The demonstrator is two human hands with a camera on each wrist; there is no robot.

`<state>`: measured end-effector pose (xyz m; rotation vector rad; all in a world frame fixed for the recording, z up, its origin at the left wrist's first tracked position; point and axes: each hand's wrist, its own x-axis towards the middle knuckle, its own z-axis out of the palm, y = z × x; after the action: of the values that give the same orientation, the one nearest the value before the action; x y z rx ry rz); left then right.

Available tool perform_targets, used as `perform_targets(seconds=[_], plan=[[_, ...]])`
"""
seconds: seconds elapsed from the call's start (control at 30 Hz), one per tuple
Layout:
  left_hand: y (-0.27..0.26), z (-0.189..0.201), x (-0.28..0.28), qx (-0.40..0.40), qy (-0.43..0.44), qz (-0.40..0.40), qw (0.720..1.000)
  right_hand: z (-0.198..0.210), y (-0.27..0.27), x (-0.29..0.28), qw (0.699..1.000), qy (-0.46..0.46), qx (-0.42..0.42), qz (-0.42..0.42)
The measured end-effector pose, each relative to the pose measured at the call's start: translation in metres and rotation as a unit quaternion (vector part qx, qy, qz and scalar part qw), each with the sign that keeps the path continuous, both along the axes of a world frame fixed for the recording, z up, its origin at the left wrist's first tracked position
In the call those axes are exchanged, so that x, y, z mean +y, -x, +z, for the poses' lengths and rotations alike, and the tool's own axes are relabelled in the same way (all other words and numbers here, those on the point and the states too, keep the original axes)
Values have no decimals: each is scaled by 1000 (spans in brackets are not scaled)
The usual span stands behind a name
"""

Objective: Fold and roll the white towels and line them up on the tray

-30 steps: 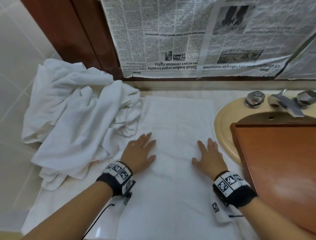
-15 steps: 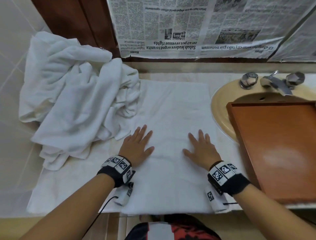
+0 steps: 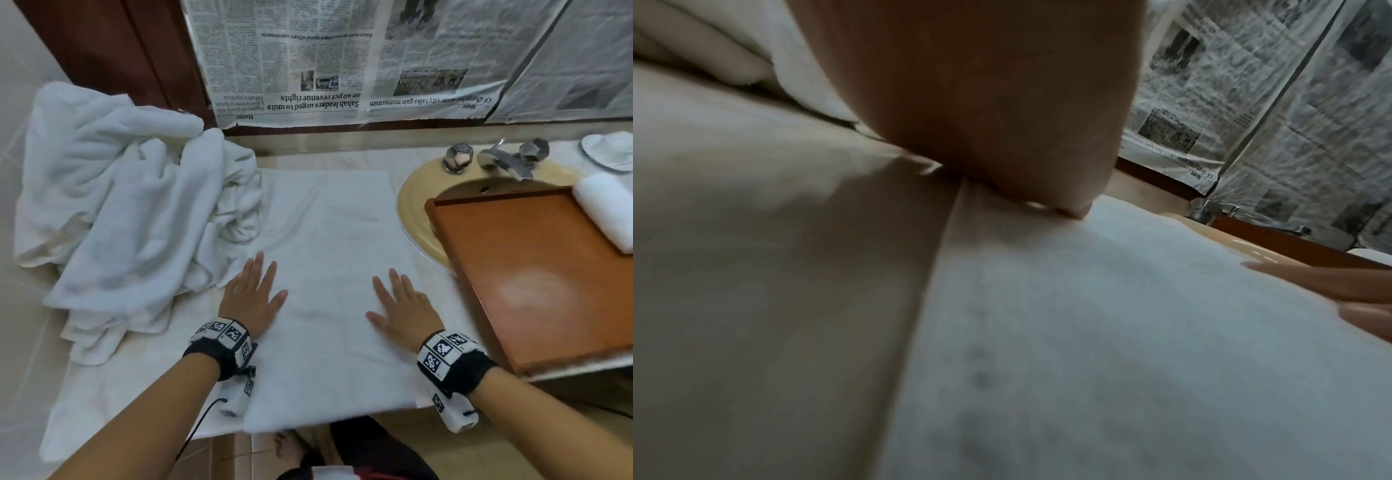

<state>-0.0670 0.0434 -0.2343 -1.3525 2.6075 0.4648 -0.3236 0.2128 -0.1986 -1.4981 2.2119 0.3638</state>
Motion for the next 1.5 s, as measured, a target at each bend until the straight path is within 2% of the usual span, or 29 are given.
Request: perform_targets(seconds=[0.23,0.37,0.43,0.57,0.7,0.8,0.9,1.1,1.33,1.4,1.5], plan=[[4,12,7,-16,-40,9,999,36,23,-19,999,22,-47,-14],[27,39,-6,-68,-73,41,994,51,55,-51,991,17,-123,-56],[51,57,-9,-68,-76,71,992,60,75,-72,987,24,-149,-58],[110,79,-2,23,-83,104,991,85,110,-116,972,51,-219,-70],[175,92,17,136,-162,116,971,88,154,-167,928,109,-319,-160],[219,94,33,160,-194,124,960,83,176,-202,936,101,-300,-155],[249,87,47,152,-219,141,954,73,183,-225,968,56,-228,-91],[268,60,55,104,-215,130,962,57,191,-249,993,29,-112,-3],[283,47,61,39,-166,152,974,51,193,-260,992,24,-120,38],[286,46,63,19,-151,155,976,52,192,-263,988,24,-153,18],[290,45,63,11,-137,163,977,52,196,-270,961,39,-266,-61]])
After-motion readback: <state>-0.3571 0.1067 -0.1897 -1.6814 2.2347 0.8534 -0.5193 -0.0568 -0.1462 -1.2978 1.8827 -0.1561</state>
